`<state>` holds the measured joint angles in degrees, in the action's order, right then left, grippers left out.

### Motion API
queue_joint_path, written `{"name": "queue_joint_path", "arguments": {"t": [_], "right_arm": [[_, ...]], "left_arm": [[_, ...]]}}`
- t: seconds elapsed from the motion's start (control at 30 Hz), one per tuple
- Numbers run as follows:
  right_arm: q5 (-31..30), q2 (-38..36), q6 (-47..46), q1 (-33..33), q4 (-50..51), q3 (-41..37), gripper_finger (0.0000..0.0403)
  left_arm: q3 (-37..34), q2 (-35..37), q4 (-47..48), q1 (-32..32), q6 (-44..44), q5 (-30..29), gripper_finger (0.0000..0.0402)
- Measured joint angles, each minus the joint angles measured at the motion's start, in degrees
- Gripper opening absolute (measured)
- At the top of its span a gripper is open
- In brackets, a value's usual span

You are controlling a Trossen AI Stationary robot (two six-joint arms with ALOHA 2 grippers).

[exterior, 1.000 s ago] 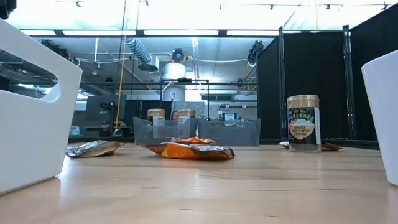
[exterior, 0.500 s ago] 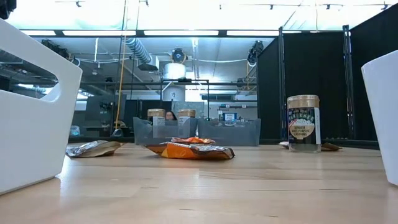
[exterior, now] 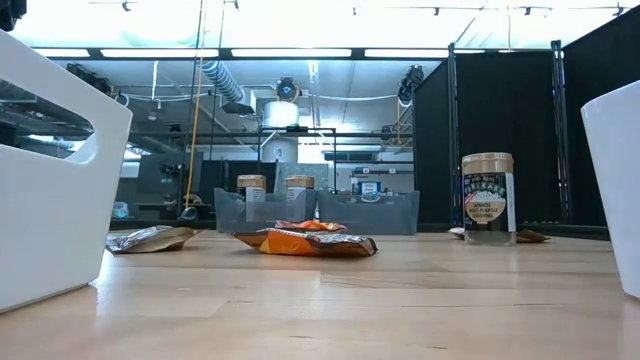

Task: Sort spices by type
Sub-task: Put the green seasoning bottle into the bottom right white bin

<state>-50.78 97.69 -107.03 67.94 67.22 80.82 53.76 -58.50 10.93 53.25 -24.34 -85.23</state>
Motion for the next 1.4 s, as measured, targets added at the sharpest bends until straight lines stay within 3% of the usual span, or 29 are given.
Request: {"name": "queue_joint_path", "arguments": {"t": [0.2,0.4,0.87,1.23,1.4], "right_arm": [[0.96,4.33,-9.93,1.05,4.91,-0.26,0.0208],[1.01,9.22,-14.69,1.05,3.00,-0.26,0.0208],[1.39,17.20,-15.72,-1.32,1.27,-0.09,0.0208],[0.08,17.40,-12.65,-1.60,-0.45,-0.15,0.0209],[1.34,17.50,-12.87,-1.58,-0.81,-0.24,0.0309]], "left_arm": [[0.00,0.00,0.62,0.00,-0.02,0.00,0.0269],[0.00,0.00,0.64,-0.02,-0.04,-0.02,0.0269],[0.00,0.00,0.99,-0.02,-0.04,-0.38,0.0269],[0.00,-0.02,1.06,-0.04,-0.35,-0.44,0.0269],[0.00,0.00,1.08,-0.04,-0.35,-0.63,0.0269]]}}
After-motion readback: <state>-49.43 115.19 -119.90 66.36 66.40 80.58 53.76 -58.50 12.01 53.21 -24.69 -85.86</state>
